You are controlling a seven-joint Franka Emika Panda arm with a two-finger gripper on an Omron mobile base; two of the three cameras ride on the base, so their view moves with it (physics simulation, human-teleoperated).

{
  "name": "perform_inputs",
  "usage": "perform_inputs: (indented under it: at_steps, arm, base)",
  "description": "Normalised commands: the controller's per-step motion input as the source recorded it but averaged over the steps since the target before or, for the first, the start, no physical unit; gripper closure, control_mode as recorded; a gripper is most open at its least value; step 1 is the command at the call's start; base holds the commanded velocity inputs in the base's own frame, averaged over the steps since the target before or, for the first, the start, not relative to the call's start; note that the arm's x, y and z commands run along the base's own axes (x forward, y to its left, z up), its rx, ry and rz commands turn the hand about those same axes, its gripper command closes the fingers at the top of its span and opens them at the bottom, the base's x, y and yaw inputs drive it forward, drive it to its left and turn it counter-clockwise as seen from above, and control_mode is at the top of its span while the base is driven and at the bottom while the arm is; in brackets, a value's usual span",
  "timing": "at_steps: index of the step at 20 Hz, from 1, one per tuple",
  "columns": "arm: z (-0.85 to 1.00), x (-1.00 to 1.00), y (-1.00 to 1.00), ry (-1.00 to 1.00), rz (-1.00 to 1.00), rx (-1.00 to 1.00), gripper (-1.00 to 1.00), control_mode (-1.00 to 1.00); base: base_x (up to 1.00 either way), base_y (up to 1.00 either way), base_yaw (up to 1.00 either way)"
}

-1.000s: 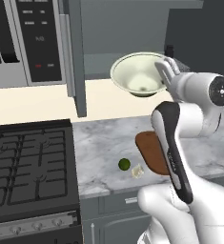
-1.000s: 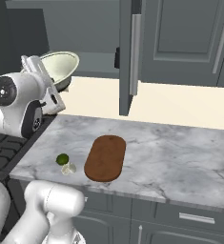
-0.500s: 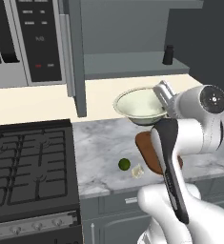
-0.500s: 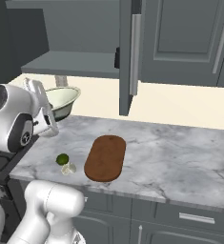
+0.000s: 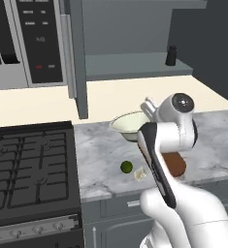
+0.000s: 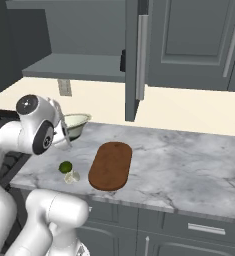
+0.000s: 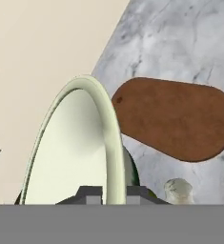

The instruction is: Open the cabinet. Place the bowl and condiment on the counter. Then place the lime and garlic on the cutting board.

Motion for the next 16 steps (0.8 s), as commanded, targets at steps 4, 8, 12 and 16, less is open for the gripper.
perform_inputs:
  at_steps: [4,8,12,16]
  arm:
    - [-0.58,0.91,0.33,0.14,0.10,0.03,1.00,-1.00]
    - [-0.54,0.90,0.42,0.10,0.18,0.01,1.00,-1.00]
    - [-0.56,0.84,0.40,0.08,0.16,0.00,1.00,-1.00]
    - [-0.49,0.78,0.28,0.01,0.13,0.00,1.00,-1.00]
  base:
    - [0.00,0.00,0.00]
    - [0.00,0.00,0.00]
    - [0.00,0.00,0.00]
    - [0.00,0.00,0.00]
